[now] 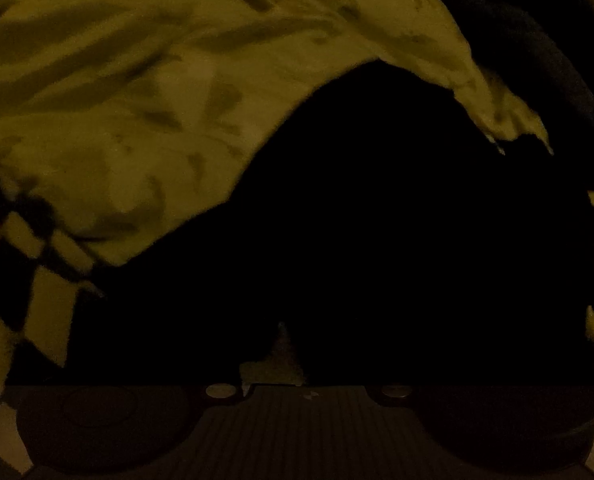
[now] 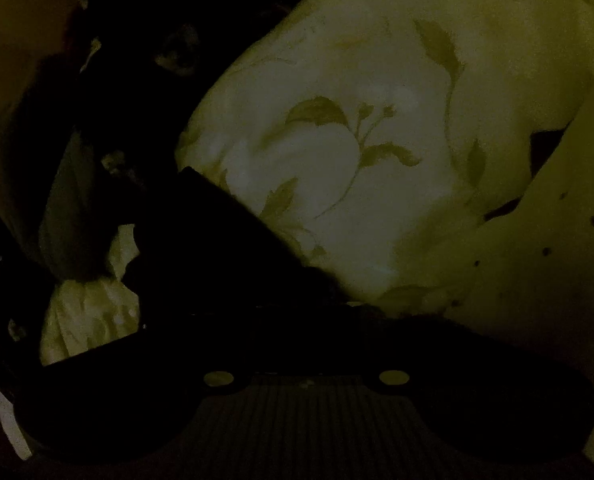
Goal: Fold large clothes
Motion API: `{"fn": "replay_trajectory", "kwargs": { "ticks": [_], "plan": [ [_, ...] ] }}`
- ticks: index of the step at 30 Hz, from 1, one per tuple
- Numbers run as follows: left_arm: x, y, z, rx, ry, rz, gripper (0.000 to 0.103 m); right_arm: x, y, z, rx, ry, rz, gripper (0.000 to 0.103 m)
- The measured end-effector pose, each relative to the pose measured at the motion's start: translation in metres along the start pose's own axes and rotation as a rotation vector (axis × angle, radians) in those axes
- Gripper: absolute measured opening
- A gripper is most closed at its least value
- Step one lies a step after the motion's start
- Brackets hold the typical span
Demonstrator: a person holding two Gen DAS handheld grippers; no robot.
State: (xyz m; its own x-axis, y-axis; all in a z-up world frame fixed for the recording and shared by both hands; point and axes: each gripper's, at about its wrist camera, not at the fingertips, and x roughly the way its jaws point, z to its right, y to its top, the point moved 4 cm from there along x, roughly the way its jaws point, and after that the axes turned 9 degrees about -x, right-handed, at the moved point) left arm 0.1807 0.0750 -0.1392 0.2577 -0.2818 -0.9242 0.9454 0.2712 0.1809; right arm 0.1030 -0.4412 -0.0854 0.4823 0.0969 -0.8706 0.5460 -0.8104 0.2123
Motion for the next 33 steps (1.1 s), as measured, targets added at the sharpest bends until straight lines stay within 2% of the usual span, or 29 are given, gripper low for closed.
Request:
{"fn": "replay_trajectory", "kwargs": {
  "ticks": [3, 7, 10, 12, 15, 19, 22, 24, 27, 29, 32, 33],
  "plan": [
    [-0.024, 0.008, -0.021, -0.035, 0.016, 0.056, 0.103, -0.014, -0.002, -0.001, -0.042, 0.017, 0.003, 0.043],
    [-0.059, 0.019, -0.062, -0.073, 0.136, 0.15, 0.103, -0.034, -0.009, -0.002, -0.164, 0.004, -0.02, 0.062],
    [-0.075, 0.021, -0.093, -0.139, 0.162, 0.175, 0.103, -0.04, -0.022, 0.001, -0.221, -0.01, -0.058, 0.064],
    [-0.08, 0.018, -0.099, -0.143, 0.167, 0.178, 0.103, -0.042, -0.033, 0.005, -0.215, -0.005, -0.091, 0.065],
    [-0.077, 0.012, -0.092, -0.098, 0.152, 0.151, 0.103, -0.044, -0.053, 0.008, -0.217, 0.005, -0.134, 0.068],
    [-0.055, 0.003, -0.073, -0.066, 0.146, 0.097, 0.103, -0.045, -0.077, 0.0, -0.308, -0.004, -0.181, 0.071],
    [-0.049, 0.0, -0.057, -0.071, 0.131, 0.151, 0.103, -0.051, -0.086, -0.008, -0.363, -0.005, -0.197, 0.072],
    [-0.044, 0.0, -0.042, -0.018, 0.106, 0.164, 0.103, -0.057, -0.089, -0.009, -0.376, -0.003, -0.2, 0.075],
    [-0.017, -0.002, -0.024, 0.101, 0.18, 0.095, 0.103, -0.062, -0.091, -0.003, -0.367, -0.014, -0.21, 0.075],
    [0.002, -0.005, -0.02, 0.134, 0.232, 0.047, 0.103, -0.064, -0.093, 0.002, -0.359, -0.024, -0.217, 0.075],
    [0.0, -0.004, -0.02, 0.122, 0.213, 0.08, 0.07, -0.065, -0.092, 0.005, -0.366, -0.031, -0.226, 0.074],
    [-0.01, -0.003, -0.023, 0.096, 0.196, 0.118, 0.055, -0.066, -0.092, 0.004, -0.369, -0.032, -0.228, 0.074]
  ]
}}
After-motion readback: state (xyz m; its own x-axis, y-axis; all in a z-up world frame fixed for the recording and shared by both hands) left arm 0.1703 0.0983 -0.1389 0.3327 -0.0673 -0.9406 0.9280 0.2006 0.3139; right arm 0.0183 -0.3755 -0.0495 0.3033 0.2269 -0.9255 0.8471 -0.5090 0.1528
